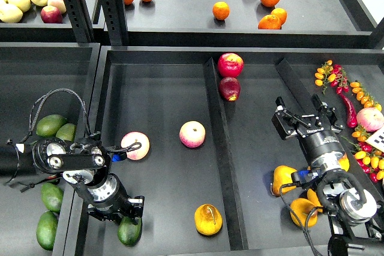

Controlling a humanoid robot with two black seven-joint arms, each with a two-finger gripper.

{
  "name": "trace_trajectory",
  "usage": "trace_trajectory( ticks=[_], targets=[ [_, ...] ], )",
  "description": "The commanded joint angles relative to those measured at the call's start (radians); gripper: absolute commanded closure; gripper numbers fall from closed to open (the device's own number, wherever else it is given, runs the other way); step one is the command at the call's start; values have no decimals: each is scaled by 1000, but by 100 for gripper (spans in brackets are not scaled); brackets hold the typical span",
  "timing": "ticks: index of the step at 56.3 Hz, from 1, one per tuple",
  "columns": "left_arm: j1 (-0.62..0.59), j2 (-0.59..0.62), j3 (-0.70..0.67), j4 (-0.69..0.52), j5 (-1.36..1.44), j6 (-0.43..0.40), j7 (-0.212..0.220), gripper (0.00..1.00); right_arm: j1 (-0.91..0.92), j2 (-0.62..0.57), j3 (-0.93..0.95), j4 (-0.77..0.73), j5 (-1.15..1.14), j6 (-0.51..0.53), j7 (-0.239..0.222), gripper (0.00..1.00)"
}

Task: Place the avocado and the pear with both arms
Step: 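Carry the avocado into the bin of green avocados and release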

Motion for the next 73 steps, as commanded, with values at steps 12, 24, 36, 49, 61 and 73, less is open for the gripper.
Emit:
trace_trajectory(
  ticks=[12, 24, 36, 49, 61, 73],
  targets=[
    [-53, 8, -20, -2, -10, 0, 0, 76, 0, 0, 0, 0, 0, 2, 1, 0],
    [-180, 34, -37, -1, -129, 0, 0, 76, 0, 0, 0, 0, 0, 3, 3, 0],
    [-230, 138, -72, -4, -163, 0, 0, 76, 0, 0, 2, 0, 0, 3, 3, 0],
    [-231, 302, -81, -15, -157, 0, 0, 75, 0, 0, 0, -2, 0, 5, 4, 0],
    [-231, 472, -86, -13, -156, 0, 0, 74, 0, 0, 0, -2, 0, 6, 4, 0],
    [-219, 609, -86, -19, -159, 0, 0, 73, 0, 0, 0, -3, 0, 8, 4, 0]
  ],
)
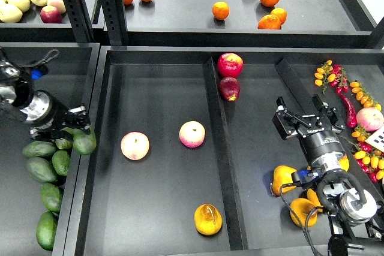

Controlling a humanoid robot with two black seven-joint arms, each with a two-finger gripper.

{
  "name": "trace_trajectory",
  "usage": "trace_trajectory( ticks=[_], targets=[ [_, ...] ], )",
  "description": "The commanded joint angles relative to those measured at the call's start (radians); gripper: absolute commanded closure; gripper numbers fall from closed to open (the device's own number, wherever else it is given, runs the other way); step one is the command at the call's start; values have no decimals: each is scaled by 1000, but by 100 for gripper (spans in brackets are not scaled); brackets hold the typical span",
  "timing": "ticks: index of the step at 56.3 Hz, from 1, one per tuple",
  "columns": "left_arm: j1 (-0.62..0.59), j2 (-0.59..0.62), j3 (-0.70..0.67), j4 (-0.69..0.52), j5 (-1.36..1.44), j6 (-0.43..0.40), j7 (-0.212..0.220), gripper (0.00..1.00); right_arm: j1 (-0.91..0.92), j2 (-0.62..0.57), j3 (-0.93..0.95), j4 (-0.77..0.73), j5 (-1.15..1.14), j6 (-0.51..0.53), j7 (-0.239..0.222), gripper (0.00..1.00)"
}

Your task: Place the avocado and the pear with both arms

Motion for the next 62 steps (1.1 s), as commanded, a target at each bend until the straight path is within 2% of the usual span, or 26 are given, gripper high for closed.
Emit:
trace_trajectory(
  ticks=[1, 10, 40, 53, 62],
  targets=[
    [8, 65, 1, -2, -2, 0, 0, 73, 0, 0, 0, -1, 0, 1, 0, 0],
    [75, 107, 4, -3, -2, 0, 0, 73, 0, 0, -2, -1, 0, -1, 1, 0],
    [284, 127, -36, 0, 7, 0, 0, 72, -1, 0, -2, -9, 0, 1, 1, 0],
    [348, 112, -70, 4, 10, 0, 0, 71, 0, 0, -2, -10, 0, 1, 1, 0],
    [437, 93, -129, 9, 11, 0, 0, 68, 0, 0, -3, -10, -2, 1, 1, 0]
  ],
)
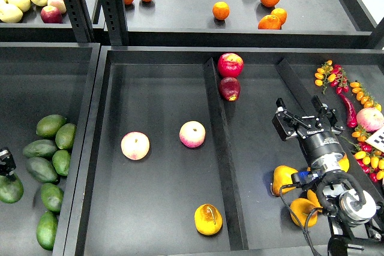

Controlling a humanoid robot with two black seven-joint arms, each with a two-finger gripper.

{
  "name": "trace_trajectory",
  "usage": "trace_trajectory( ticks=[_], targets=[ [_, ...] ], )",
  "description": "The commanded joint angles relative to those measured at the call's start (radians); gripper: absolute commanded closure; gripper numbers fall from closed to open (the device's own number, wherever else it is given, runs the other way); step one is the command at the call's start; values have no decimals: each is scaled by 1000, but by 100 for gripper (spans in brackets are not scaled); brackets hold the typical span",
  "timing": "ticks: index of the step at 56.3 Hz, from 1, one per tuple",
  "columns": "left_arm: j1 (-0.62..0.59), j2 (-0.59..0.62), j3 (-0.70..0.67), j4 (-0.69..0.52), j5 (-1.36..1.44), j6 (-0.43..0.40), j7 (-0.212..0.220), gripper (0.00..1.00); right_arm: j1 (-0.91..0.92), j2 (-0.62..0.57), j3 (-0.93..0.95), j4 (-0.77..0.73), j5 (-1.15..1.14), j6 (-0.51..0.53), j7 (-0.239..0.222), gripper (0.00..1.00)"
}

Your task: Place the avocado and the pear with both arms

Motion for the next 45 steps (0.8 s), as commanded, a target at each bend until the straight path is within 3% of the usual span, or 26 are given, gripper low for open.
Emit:
trace_trajectory(
  ticks=[1, 20, 43, 45],
  targets=[
    [60, -9, -44, 2, 2, 0, 0, 68, 1, 0, -1, -1, -1, 0, 0, 0],
    [126, -38, -104, 5, 8, 0, 0, 61, -1, 0, -9, -18, -1, 0, -2, 0],
    [126, -43, -126, 7, 26, 0, 0, 25, -1, 0, -13, -21, -1, 0, -2, 0],
    [126, -43, -132, 7, 31, 0, 0, 18, -1, 0, -13, -21, -1, 0, -2, 0]
  ],
)
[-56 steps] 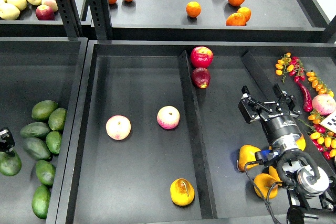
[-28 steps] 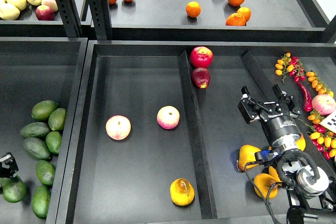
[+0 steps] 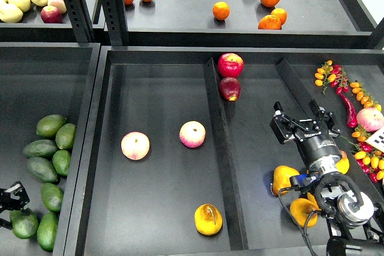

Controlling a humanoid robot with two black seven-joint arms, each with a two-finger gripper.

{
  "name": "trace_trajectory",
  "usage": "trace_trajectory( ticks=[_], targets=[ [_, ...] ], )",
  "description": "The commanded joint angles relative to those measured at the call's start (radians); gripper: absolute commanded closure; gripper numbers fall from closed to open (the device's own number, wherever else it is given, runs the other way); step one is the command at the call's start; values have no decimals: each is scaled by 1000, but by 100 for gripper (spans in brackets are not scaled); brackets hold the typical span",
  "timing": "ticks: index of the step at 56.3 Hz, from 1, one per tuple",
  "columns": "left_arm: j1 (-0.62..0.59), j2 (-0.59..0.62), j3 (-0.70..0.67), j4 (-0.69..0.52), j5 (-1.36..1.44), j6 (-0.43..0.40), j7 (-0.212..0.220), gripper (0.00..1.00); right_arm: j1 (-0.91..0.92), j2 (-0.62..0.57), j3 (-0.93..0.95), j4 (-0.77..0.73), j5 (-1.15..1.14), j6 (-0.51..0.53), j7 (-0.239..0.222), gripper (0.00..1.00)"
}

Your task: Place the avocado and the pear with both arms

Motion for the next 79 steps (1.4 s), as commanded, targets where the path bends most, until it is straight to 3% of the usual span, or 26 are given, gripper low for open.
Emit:
trace_trajectory(
  ticks=[1, 11, 31, 49, 59, 70, 79],
  targets=[
    [0, 1, -17, 0, 8, 0, 0, 16, 0, 0, 0, 0, 0, 0, 0, 0],
    [-17, 20, -106, -6, 8, 0, 0, 2, -1, 0, 0, 0, 0, 0, -2, 0],
    [-23, 67, -511, 32, -122, 0, 0, 1, -17, 0, 0, -15, 0, 3, -8, 0],
    [-6, 11, -685, 89, -379, 0, 0, 1, -55, 0, -9, -21, 0, 18, -15, 0],
    [64, -94, -886, 90, -488, 0, 0, 1, -104, 0, -52, -34, -3, 88, -37, 0],
    [279, -322, -1255, 58, -474, 0, 0, 1, -153, 0, -117, -34, -11, 206, -54, 0],
    [384, -454, -1455, 44, -475, 0, 0, 1, -186, -12, -173, -32, -12, 299, -67, 0]
  ],
)
